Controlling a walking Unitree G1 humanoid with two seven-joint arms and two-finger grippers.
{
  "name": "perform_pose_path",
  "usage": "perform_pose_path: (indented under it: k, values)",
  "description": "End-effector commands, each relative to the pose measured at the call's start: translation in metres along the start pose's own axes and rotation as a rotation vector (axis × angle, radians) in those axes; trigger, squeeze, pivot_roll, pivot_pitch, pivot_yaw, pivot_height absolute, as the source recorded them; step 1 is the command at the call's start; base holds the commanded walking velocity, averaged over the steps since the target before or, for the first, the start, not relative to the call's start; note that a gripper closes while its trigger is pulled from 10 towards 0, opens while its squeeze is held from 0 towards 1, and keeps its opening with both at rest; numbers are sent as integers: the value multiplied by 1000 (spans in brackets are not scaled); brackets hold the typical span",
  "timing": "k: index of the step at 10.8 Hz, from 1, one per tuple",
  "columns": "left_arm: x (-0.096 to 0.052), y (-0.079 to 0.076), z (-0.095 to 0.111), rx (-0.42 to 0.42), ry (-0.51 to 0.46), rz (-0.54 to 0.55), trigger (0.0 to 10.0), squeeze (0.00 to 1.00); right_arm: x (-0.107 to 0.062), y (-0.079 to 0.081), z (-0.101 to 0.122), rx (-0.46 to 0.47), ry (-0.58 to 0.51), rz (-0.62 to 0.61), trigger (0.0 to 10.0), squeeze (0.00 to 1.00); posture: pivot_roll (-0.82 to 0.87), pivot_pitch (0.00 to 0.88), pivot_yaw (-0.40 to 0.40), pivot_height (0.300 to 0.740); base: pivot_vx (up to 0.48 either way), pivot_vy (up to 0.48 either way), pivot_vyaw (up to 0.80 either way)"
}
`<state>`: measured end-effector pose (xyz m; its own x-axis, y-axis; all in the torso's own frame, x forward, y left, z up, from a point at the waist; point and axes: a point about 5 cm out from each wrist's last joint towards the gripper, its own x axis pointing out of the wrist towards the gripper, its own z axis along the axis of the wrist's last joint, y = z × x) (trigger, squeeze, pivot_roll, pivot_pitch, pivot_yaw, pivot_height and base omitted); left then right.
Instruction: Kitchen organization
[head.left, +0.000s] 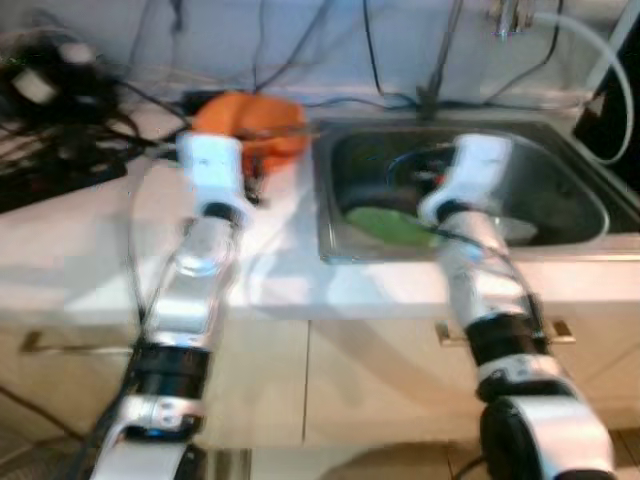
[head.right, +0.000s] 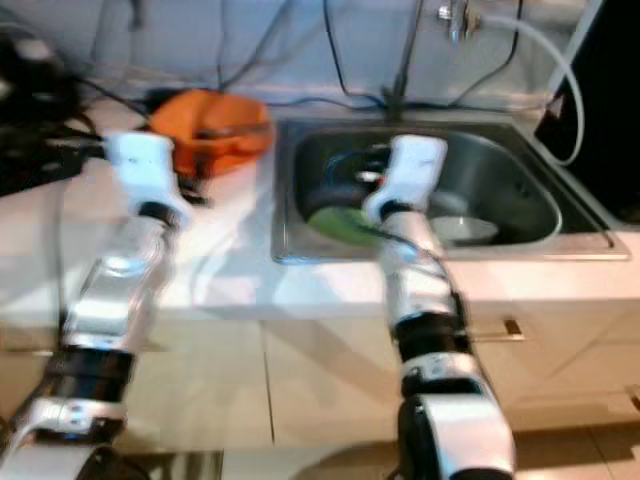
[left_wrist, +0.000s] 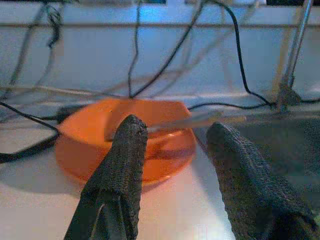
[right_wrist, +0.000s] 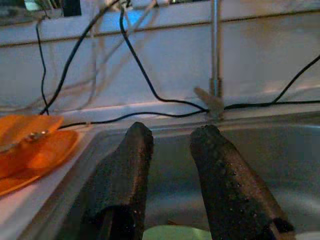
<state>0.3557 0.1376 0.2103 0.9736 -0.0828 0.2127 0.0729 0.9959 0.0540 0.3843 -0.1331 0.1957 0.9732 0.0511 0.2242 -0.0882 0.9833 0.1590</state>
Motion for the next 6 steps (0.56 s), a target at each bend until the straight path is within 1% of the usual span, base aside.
perform_pose_path:
  k: [1,6]
  values:
    - [0,8,2,16,-3,19,10000,0,0,10,-4,0,16,27,10000,0,243,27,-24,740,304,0,0]
    - [-2,5,7,10,-15,7,10000,0,0,9,-4,10,13,17,10000,0,245,35,-26,740,280,0,0]
